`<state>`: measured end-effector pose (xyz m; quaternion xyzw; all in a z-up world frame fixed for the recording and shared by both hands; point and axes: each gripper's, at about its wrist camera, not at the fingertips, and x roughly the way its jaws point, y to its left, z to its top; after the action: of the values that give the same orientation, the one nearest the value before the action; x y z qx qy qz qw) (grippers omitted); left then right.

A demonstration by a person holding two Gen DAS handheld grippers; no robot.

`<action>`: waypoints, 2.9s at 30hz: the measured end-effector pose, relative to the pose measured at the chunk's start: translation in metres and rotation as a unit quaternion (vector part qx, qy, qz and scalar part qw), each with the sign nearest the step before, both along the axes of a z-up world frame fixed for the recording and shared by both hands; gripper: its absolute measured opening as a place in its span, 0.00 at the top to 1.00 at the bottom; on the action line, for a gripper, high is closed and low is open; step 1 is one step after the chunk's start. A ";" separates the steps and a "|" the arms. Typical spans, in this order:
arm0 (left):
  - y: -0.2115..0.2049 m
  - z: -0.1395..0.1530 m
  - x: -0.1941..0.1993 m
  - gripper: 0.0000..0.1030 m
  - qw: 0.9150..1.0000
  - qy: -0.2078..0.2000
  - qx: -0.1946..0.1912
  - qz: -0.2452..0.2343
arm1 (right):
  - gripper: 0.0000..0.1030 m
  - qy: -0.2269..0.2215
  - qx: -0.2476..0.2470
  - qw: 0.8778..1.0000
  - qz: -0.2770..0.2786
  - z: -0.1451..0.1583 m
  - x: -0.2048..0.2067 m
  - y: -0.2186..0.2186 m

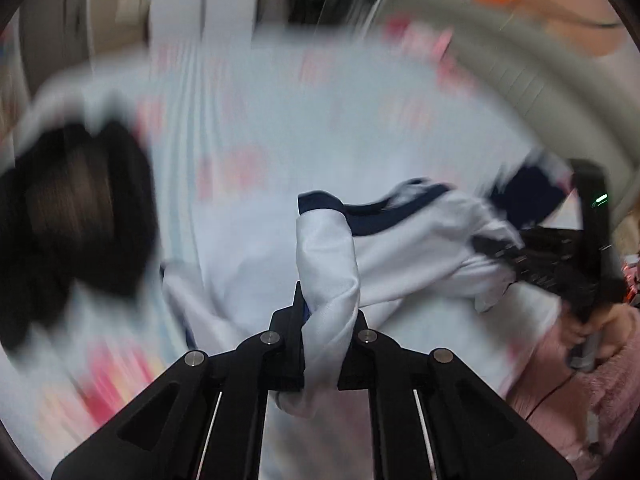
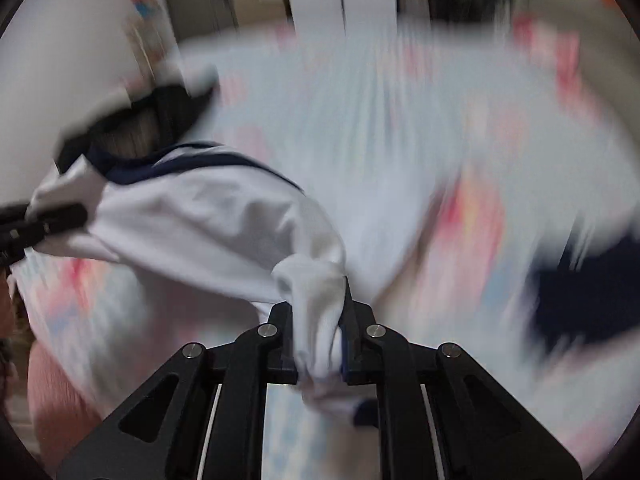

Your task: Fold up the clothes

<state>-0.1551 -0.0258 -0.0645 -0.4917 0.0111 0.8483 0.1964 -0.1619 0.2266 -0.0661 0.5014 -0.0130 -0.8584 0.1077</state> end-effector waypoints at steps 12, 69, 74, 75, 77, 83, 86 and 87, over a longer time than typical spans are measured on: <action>-0.030 -0.010 0.054 0.49 0.998 0.020 0.052 0.035 | 0.53 0.084 -0.002 0.996 0.031 0.049 0.047 -0.027; 0.016 -0.053 0.133 0.35 0.993 0.023 -0.082 0.080 | 0.40 0.042 0.015 0.998 -0.040 -0.039 0.108 0.014; 0.015 -0.046 0.125 0.36 0.995 0.029 0.025 0.090 | 0.44 0.034 -0.025 0.999 -0.026 -0.047 0.099 0.005; 0.016 -0.047 0.122 0.36 0.995 0.025 0.040 0.092 | 0.46 0.035 -0.020 0.999 -0.029 -0.048 0.100 0.005; 0.017 -0.057 0.113 0.36 0.993 0.012 -0.012 0.113 | 0.48 0.033 -0.004 0.998 -0.049 -0.048 0.100 0.011; -0.001 -0.058 0.117 0.39 0.987 0.012 -0.046 0.155 | 0.39 0.045 -0.023 0.994 -0.094 -0.043 0.105 0.038; -0.011 -0.041 0.123 0.39 0.983 0.045 -0.029 0.173 | 0.38 0.079 -0.023 0.991 -0.102 -0.029 0.112 0.037; -0.013 -0.035 0.125 0.39 0.983 0.056 -0.021 0.176 | 0.38 0.090 -0.027 0.990 -0.104 -0.023 0.114 0.037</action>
<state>-0.0304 -0.0390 -0.0994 -0.4417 -0.0469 0.8954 0.0327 -0.0478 0.2635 -0.0890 0.4151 -0.0784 -0.9058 0.0325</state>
